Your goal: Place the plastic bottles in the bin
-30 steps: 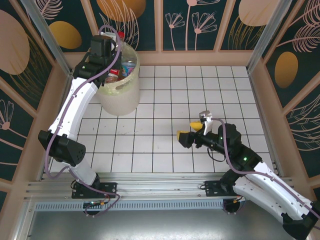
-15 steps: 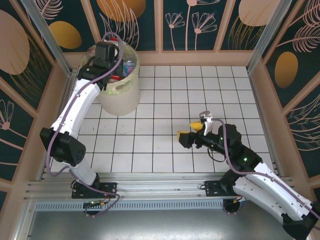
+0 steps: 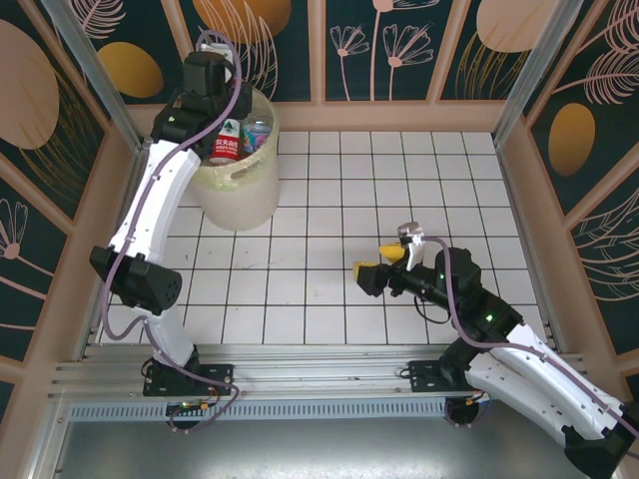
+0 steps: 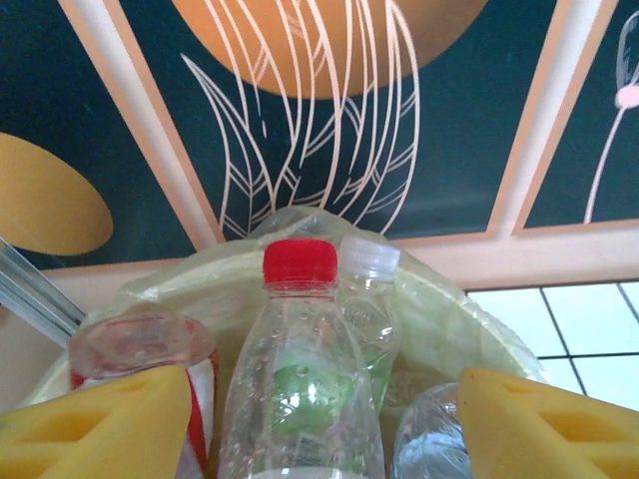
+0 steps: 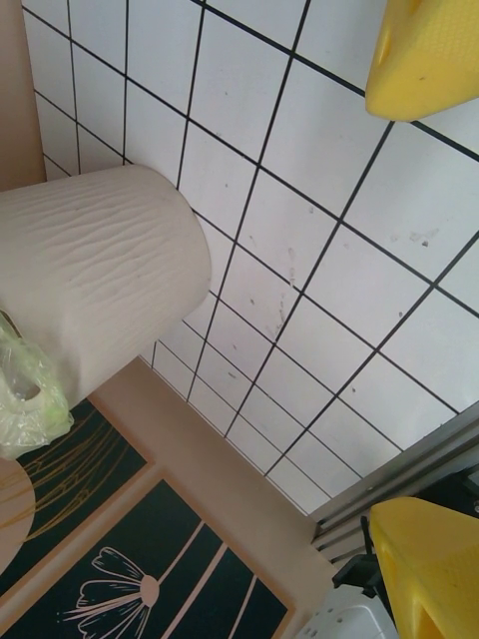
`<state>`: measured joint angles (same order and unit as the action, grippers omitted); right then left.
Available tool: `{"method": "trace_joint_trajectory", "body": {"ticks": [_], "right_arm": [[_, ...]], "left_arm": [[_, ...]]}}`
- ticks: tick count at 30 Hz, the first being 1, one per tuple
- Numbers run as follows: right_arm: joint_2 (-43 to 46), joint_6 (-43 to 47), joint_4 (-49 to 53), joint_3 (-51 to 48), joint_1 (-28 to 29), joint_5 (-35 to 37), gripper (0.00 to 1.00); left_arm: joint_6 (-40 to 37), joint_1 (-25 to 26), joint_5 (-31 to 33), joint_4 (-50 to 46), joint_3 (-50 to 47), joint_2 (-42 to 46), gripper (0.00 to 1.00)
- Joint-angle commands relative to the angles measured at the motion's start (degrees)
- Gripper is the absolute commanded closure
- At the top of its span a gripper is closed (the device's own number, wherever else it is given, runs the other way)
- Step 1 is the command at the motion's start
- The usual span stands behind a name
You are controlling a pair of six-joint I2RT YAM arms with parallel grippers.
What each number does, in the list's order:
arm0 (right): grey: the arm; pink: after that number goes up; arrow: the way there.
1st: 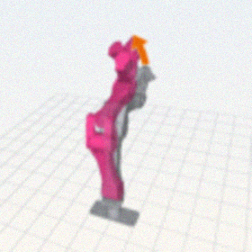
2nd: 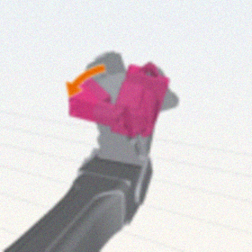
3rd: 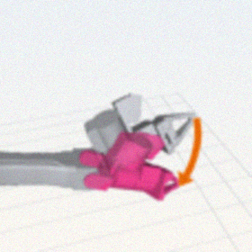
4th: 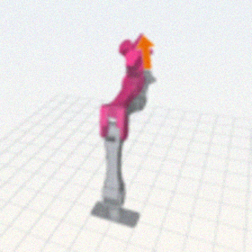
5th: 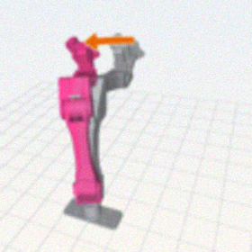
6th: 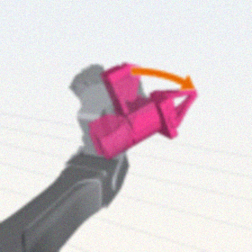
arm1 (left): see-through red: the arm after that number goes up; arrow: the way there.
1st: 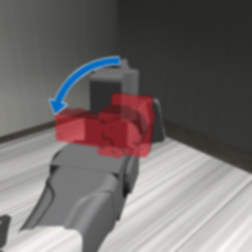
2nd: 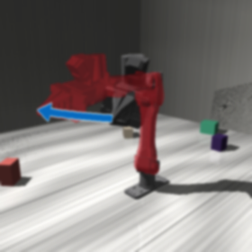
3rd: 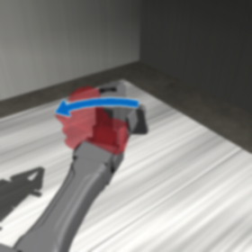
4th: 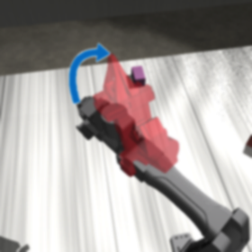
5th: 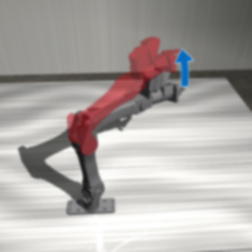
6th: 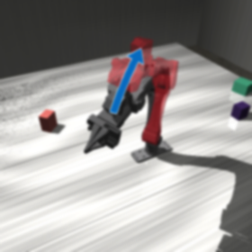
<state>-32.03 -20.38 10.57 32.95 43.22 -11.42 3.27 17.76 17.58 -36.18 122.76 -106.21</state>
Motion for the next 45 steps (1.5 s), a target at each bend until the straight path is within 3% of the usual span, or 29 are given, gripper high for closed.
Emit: {"method": "trace_joint_trajectory", "body": {"ticks": [1, 8, 19, 29, 38, 45], "right_arm": [[0.91, -1.23, -0.96, -0.64, 0.1, 0.61, 0.03], [0.77, -2.03, -1.43, -1.24, 0.09, 0.34, 0.02], [0.1, -1.5, -0.97, -0.43, 0.11, 0.61, 0.03], [-0.6, -1.15, -1.57, -0.43, 0.07, 0.52, 0.03], [-0.03, -1.68, -2.39, -1.21, 0.1, 0.17, 0.03], [-0.63, -1.77, -3.67, -1.81, 0.05, -0.49, 0.03]], "left_arm": [[-1.16, -1.05, 2.75, 0.79, 0.27, -2.67, 0.28], [-0.3, -3.58, 1.28, 3.97, -2.43, -4.77, 0.3], [1.1, -3.6, -2.48, 4.23, -4.14, -4.97, 0.37], [2.19, -3.54, -3.6, 6.13, -1.27, 1.08, 0.27], [2.18, -3.68, 4.33, 4.26, -9.59, 10.83, 0.21], [0.87, -3.95, 11.27, 5.01, -18.92, 18.51, 0.09]]}}
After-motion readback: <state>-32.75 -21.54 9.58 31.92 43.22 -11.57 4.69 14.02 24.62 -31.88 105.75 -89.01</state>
